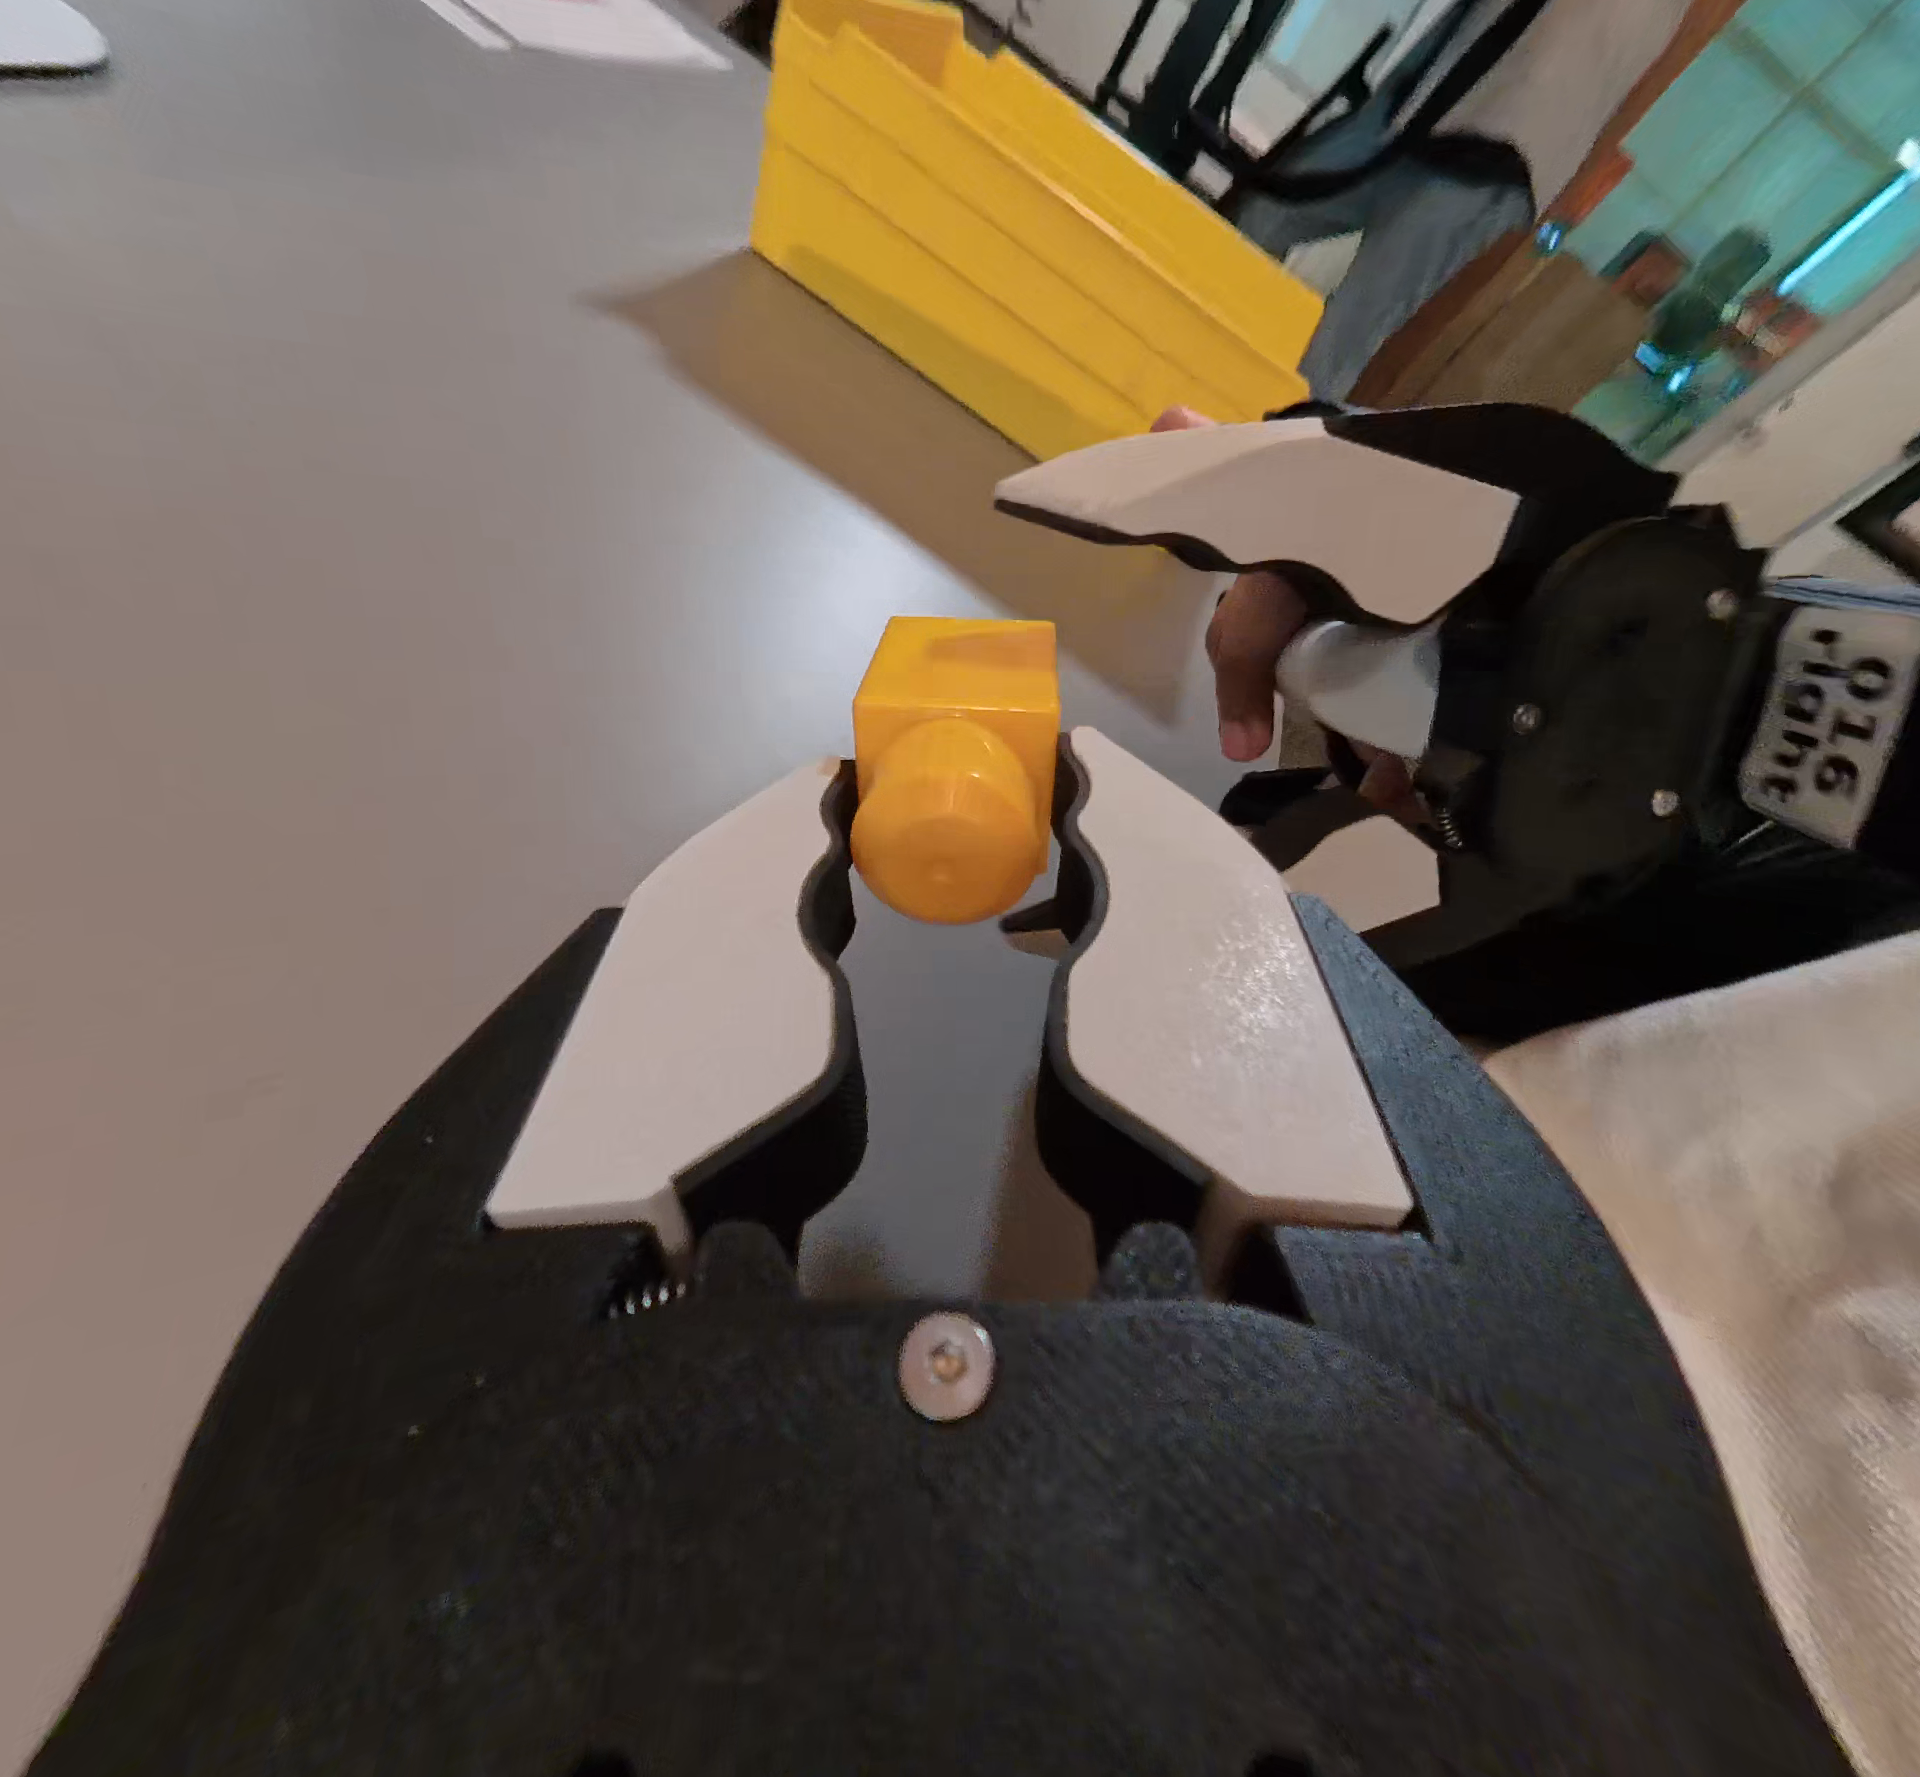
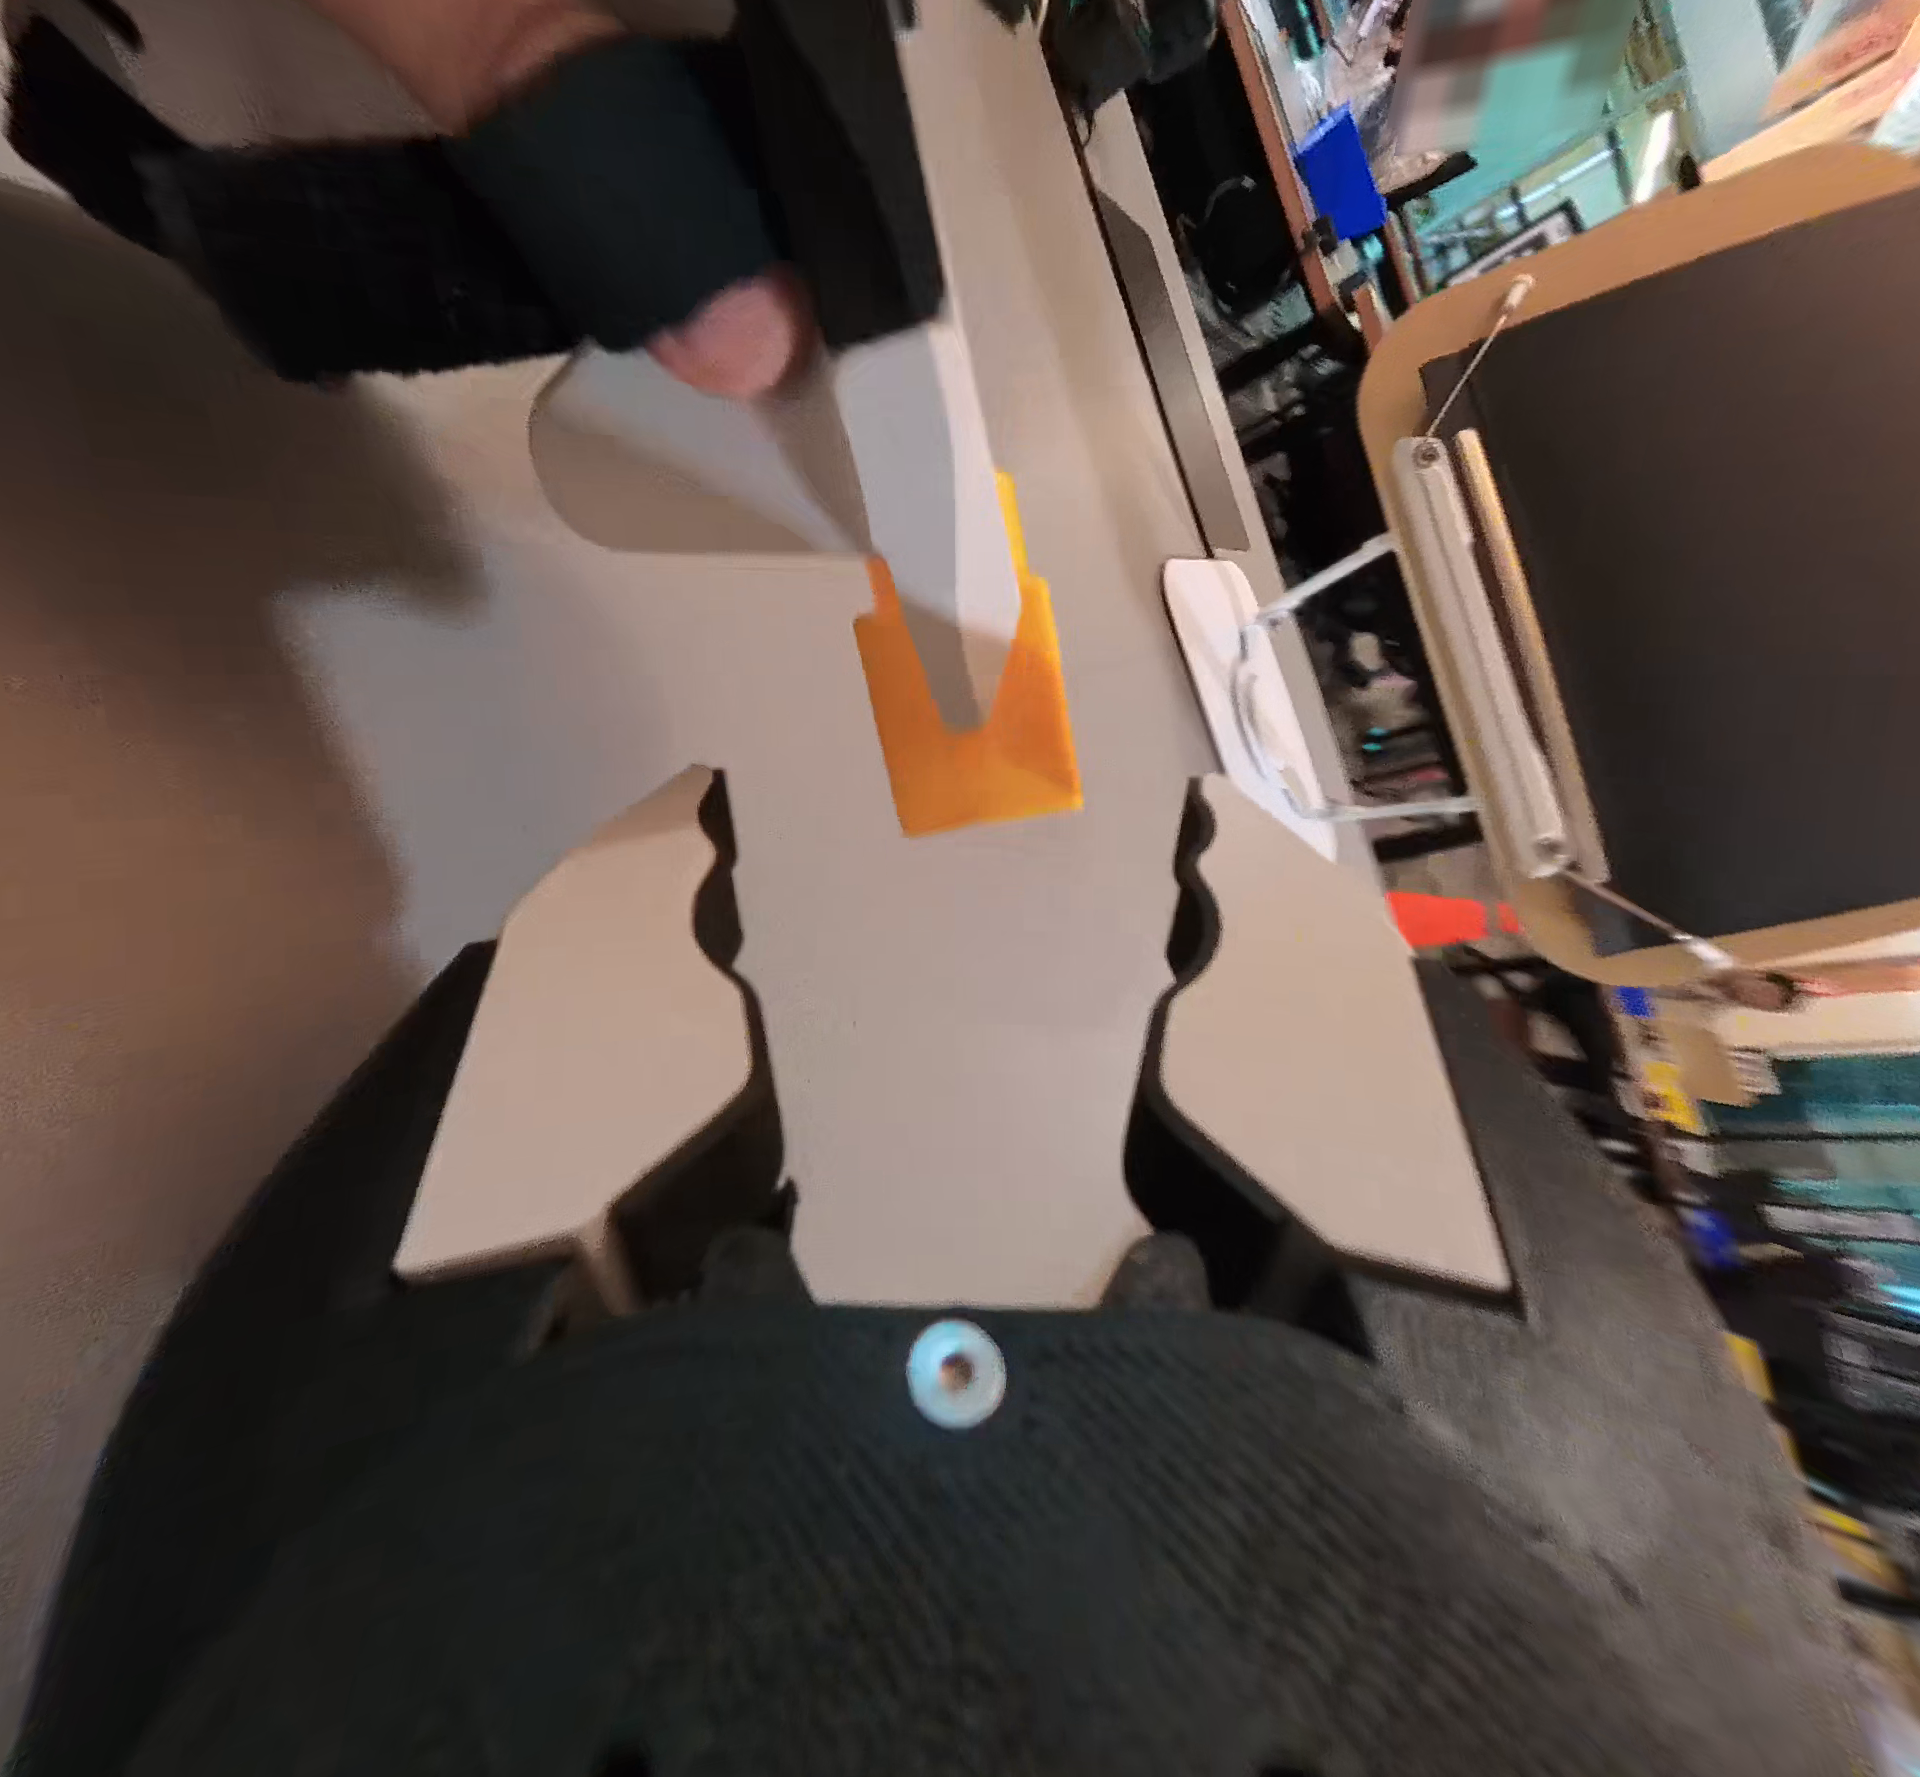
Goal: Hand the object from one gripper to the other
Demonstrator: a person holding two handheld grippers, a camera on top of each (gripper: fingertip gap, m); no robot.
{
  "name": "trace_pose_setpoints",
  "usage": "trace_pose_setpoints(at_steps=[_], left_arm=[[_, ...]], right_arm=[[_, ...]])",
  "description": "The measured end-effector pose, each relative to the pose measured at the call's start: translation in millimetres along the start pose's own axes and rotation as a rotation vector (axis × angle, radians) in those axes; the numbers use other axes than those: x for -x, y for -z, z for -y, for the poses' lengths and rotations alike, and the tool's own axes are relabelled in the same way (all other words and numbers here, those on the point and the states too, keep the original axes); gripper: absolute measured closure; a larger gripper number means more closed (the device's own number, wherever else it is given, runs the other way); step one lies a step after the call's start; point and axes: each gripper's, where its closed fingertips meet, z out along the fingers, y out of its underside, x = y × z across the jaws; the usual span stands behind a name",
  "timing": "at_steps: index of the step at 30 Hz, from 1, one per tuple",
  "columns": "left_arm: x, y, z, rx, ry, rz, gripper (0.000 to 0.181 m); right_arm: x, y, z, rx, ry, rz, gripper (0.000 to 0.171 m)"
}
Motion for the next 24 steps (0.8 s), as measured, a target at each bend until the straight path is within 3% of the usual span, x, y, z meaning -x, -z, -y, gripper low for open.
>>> trace_pose_setpoints(at_steps=[9,14,18,24], left_arm=[[-4,17,21,-0.173,0.124,-0.25,0.146],[-22,15,21,-0.174,0.069,-0.336,0.146],[-35,14,22,-0.183,0.042,-0.383,0.146],[-42,10,19,-0.168,0.035,-0.396,0.146]], right_arm=[[-21,19,15,-0.44,-0.741,0.345,0.076],[-26,26,18,-0.555,-1.073,0.557,0.1],[-30,33,22,-0.624,-1.176,0.657,0.118],[-24,37,27,-0.629,-1.149,0.701,0.126]])
